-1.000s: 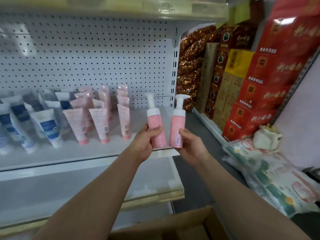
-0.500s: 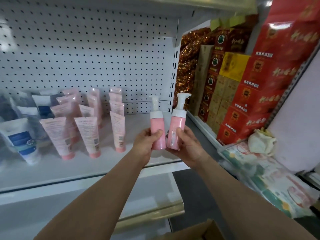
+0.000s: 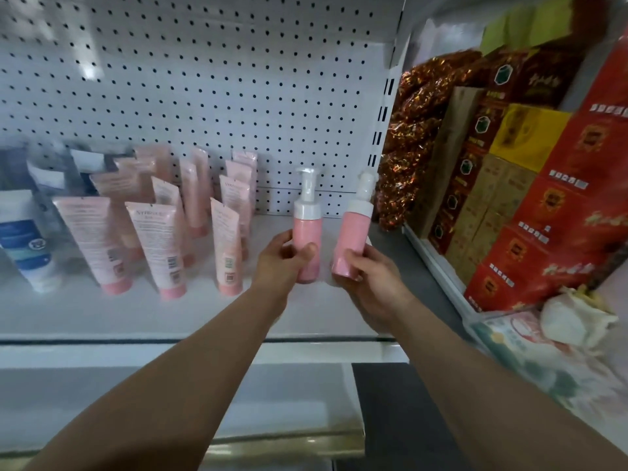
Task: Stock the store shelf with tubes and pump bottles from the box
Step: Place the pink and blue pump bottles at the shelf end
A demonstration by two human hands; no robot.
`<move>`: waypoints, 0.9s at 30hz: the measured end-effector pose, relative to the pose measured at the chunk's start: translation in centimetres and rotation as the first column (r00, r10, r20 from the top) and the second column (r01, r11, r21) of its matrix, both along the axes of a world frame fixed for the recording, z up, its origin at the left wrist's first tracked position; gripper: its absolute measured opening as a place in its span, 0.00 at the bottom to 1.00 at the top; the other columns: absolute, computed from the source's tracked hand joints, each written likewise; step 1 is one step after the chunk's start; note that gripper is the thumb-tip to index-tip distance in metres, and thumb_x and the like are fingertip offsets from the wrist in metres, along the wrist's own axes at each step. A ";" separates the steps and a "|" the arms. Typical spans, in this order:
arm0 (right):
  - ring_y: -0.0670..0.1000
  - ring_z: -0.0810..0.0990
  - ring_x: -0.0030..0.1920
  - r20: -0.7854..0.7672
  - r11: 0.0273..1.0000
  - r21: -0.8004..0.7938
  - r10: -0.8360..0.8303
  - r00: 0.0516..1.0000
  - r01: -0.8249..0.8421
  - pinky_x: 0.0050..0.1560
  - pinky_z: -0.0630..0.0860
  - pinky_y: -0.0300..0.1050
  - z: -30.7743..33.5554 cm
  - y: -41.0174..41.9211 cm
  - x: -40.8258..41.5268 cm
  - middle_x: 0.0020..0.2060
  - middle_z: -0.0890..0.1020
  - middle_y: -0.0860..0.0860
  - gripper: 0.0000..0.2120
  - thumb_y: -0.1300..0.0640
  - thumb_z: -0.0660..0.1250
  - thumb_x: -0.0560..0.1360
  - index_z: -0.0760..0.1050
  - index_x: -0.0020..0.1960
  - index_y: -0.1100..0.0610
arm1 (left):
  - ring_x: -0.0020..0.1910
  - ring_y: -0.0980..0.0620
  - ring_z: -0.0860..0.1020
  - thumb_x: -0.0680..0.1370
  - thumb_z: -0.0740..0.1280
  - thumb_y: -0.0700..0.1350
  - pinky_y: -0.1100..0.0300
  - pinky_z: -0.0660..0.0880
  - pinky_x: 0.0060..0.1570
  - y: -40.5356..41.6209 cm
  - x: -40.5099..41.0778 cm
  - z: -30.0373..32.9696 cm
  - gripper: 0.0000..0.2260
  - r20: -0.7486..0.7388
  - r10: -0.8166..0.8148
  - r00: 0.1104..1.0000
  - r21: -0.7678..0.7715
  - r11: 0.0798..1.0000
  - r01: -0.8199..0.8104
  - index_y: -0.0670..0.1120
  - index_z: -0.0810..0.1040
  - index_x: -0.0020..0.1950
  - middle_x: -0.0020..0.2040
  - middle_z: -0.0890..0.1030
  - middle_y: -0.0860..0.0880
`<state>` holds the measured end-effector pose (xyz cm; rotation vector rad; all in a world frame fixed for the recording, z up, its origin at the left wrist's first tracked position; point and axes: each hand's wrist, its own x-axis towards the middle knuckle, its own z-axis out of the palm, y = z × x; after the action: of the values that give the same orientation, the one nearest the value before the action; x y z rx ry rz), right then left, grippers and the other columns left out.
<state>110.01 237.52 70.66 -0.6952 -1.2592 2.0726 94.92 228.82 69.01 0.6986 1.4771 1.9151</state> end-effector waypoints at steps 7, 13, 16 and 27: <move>0.58 0.82 0.59 -0.118 0.990 -0.040 -0.142 0.983 0.138 0.56 0.81 0.53 -0.6 2.6 -2.6 0.60 0.81 0.58 0.26 0.68 0.72 0.74 0.71 0.68 0.53 | 0.49 0.47 0.82 0.73 0.74 0.46 0.47 0.80 0.52 2.2 -0.8 -0.5 0.14 -0.075 0.088 0.993 0.032 0.996 -0.086 0.54 0.81 0.58 0.50 0.85 0.47; 0.57 0.83 0.51 -0.015 0.948 0.185 -0.259 0.966 0.258 0.57 0.80 0.54 -0.7 4.7 -4.3 0.51 0.84 0.56 0.21 0.68 0.75 0.70 0.76 0.61 0.57 | 0.46 0.50 0.81 0.72 0.72 0.46 0.51 0.79 0.53 4.4 -1.7 -0.3 0.17 -0.209 0.175 0.962 -0.045 0.981 -0.188 0.53 0.79 0.61 0.49 0.84 0.51; 0.52 0.83 0.49 0.087 0.902 0.328 -0.326 0.941 0.282 0.52 0.82 0.47 -0.4 6.0 -5.1 0.51 0.84 0.54 0.22 0.65 0.77 0.69 0.76 0.60 0.56 | 0.50 0.50 0.82 0.69 0.72 0.50 0.50 0.79 0.55 5.1 -2.3 0.0 0.18 -0.294 0.196 0.935 -0.115 0.964 -0.239 0.58 0.80 0.59 0.49 0.84 0.54; 0.50 0.83 0.52 0.239 0.770 0.622 -0.361 0.902 0.143 0.53 0.79 0.45 -0.4 10.2 -10.2 0.51 0.83 0.48 0.26 0.55 0.80 0.67 0.75 0.62 0.54 | 0.48 0.52 0.80 0.73 0.73 0.44 0.62 0.76 0.46 9.9 -5.8 -0.2 0.13 -0.369 0.302 0.879 -0.101 0.927 -0.361 0.47 0.79 0.57 0.50 0.82 0.50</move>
<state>99.86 247.74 70.21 -0.8907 -1.7824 1.2427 89.12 238.74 68.77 0.7735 2.0717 1.9519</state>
